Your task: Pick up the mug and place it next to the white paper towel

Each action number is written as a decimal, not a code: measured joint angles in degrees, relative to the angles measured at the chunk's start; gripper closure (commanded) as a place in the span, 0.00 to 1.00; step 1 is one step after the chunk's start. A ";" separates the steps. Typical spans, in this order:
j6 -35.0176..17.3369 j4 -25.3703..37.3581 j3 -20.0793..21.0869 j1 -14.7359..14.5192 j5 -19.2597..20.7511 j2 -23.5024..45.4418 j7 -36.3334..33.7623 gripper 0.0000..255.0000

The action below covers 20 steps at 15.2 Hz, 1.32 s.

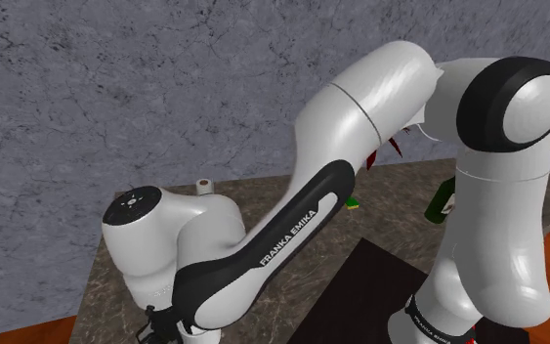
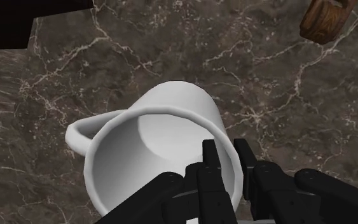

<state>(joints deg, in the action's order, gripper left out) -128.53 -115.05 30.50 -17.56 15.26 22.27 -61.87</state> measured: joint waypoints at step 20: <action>12.25 4.48 2.75 2.31 -6.62 -9.31 4.48 1.00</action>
<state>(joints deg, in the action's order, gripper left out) -116.29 -110.56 33.24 -15.26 8.64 12.96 -57.39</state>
